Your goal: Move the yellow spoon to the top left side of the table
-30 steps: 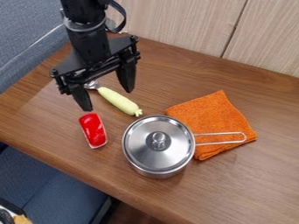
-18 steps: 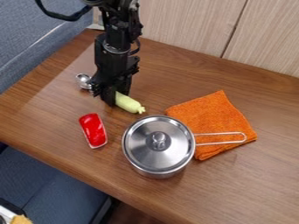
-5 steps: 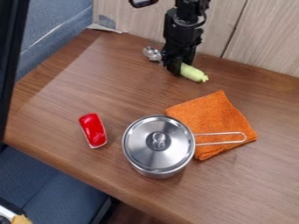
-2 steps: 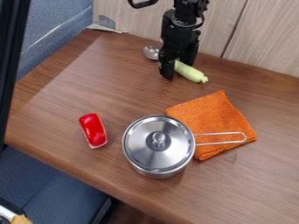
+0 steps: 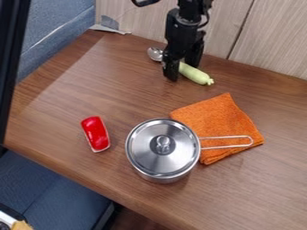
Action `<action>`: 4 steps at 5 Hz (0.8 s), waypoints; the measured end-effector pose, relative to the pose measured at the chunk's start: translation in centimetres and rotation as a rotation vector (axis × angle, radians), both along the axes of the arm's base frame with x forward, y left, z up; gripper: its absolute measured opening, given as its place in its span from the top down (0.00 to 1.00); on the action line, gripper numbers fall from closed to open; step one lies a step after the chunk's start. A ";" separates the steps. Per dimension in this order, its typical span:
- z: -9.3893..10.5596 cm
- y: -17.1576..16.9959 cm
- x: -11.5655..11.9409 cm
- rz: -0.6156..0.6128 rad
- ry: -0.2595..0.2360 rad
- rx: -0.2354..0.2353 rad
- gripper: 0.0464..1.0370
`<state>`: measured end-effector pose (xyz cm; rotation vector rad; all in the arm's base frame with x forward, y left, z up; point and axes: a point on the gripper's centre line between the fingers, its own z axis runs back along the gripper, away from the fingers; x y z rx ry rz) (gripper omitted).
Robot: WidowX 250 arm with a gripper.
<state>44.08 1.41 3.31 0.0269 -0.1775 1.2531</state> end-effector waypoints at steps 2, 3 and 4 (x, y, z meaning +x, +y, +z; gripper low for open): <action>7.9 0.4 -2.1 0.034 -0.169 -0.008 0.04; 9.7 1.5 -5.6 0.088 -0.200 -0.037 0.04; 9.1 2.5 -7.9 0.112 -0.176 -0.052 0.04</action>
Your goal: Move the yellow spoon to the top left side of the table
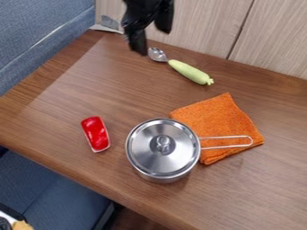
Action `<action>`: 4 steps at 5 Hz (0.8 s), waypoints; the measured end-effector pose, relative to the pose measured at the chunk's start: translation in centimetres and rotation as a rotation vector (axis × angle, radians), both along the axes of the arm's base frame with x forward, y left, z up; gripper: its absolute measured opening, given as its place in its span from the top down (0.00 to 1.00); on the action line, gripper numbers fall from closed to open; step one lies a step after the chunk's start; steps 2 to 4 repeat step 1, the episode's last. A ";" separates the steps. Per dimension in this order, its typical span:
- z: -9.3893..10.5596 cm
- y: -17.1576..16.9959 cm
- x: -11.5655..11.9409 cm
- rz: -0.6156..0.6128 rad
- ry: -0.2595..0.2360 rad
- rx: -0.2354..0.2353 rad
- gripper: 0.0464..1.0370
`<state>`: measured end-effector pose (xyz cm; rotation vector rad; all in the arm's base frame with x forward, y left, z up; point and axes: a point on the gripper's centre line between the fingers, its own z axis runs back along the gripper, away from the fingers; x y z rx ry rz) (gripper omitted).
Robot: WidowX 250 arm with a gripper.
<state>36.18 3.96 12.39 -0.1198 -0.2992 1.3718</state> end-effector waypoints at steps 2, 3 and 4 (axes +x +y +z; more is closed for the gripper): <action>0.0 0.1 0.0 -0.001 -0.001 0.000 0.04; 0.0 0.1 0.0 -0.001 -0.001 0.000 0.04; 0.0 0.1 0.0 -0.001 -0.001 0.000 0.04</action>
